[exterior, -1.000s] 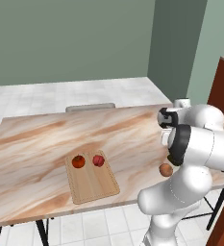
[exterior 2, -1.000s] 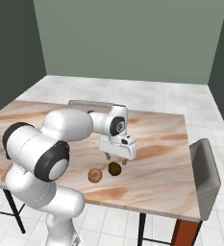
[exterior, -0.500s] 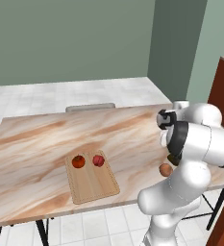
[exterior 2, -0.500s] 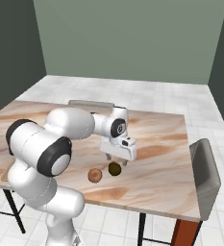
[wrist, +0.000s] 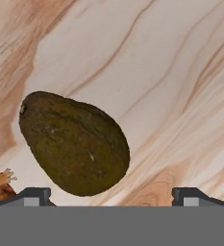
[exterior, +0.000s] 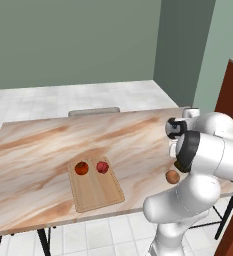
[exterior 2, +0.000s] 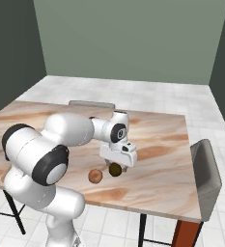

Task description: Place the avocado, onion, tomato, and bell pepper on the cutting board.

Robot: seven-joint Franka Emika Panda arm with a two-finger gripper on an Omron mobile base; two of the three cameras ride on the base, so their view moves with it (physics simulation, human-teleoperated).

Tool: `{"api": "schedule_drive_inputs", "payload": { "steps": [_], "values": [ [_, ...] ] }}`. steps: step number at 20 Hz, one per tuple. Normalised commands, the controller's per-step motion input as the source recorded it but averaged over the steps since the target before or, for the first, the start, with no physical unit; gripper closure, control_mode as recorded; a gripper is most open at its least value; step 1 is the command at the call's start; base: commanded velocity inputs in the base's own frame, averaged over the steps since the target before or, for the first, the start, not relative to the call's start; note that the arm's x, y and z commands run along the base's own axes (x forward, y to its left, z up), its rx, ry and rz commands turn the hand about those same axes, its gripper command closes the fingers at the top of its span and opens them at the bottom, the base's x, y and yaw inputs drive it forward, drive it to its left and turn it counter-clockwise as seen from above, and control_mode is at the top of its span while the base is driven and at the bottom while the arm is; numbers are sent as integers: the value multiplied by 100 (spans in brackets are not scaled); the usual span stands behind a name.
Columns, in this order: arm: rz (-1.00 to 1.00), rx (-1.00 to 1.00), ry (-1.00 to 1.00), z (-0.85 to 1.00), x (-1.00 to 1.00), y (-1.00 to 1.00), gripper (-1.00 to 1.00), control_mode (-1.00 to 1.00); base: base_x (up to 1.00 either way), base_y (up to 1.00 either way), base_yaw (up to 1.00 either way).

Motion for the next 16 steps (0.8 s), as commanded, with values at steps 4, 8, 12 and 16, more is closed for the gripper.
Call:
{"api": "schedule_drive_inputs", "payload": {
  "steps": [4,8,12,16],
  "values": [
    [0,0,0,-7,-6,4,-100,-100,0,0,0],
    [0,0,-1,-7,9,2,-100,-100,0,0,0],
    [0,0,-1,-3,19,0,-100,-100,0,0,0],
    [0,0,-1,-2,15,0,-100,-100,0,0,0]
  ]
}}
